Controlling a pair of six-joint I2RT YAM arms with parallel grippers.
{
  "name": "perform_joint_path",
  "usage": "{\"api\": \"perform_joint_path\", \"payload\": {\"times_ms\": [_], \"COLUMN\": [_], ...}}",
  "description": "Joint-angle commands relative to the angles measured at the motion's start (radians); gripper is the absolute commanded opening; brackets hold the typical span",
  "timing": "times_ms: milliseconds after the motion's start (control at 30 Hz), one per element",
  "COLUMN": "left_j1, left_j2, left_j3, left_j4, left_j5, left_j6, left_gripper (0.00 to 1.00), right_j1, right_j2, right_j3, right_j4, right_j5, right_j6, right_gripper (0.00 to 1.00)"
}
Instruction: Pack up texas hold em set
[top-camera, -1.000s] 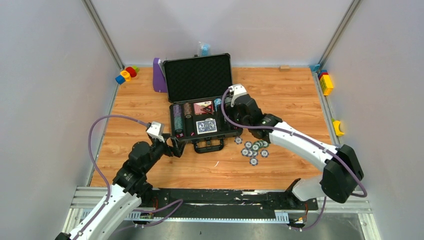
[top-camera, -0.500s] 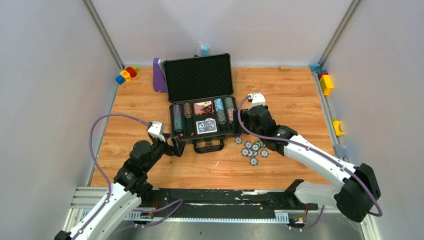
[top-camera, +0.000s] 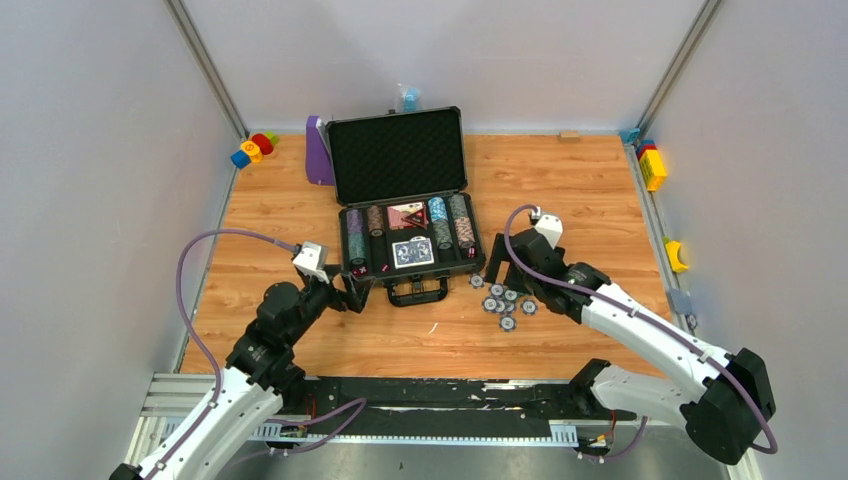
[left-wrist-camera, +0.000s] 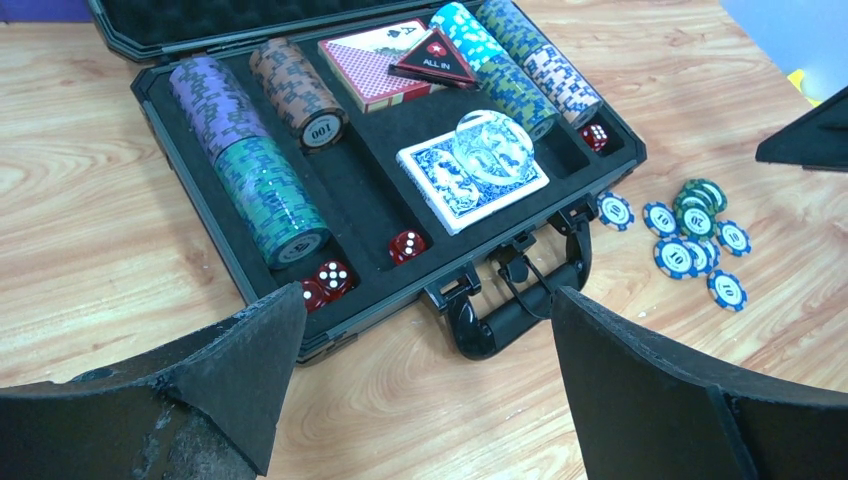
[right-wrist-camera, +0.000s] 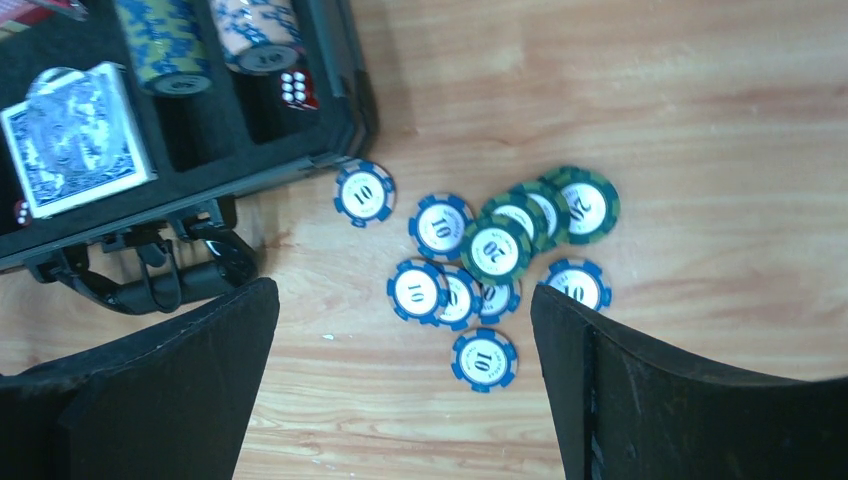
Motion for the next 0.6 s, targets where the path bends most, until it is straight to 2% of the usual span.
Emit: {"api": "perform_joint_path", "payload": {"times_ms": [0, 233, 433, 567], "left_j1": [0.0, -0.001, 0.0, 0.001], "left_j2": [-0.023, -0.022, -0.021, -0.023], "left_j3": [0.003, 0.002, 0.001, 0.002], "left_j4": [0.025, 0.028, 0.029, 0.028], "left_j5": [-0.002, 0.001, -0.002, -0.002], "left_j6": [0.006, 0.005, 0.005, 0.003], "left_gripper": [1.0, 1.0, 1.0, 1.0], "right_j1": [-0.008, -0.02, -0.171, -0.215], "right_j2": [-0.012, 0.029, 0.06, 0.116], "right_j3": [-0.003, 0.017, -0.003, 0.028], "right_j4": [-0.107, -0.228, -0.245, -0.241], "right_j5": [0.036, 0.066, 0.008, 0.01], "right_j6": [0.184, 0.307, 0.337, 0.301], "right_gripper": [1.0, 1.0, 0.86, 0.85]}}
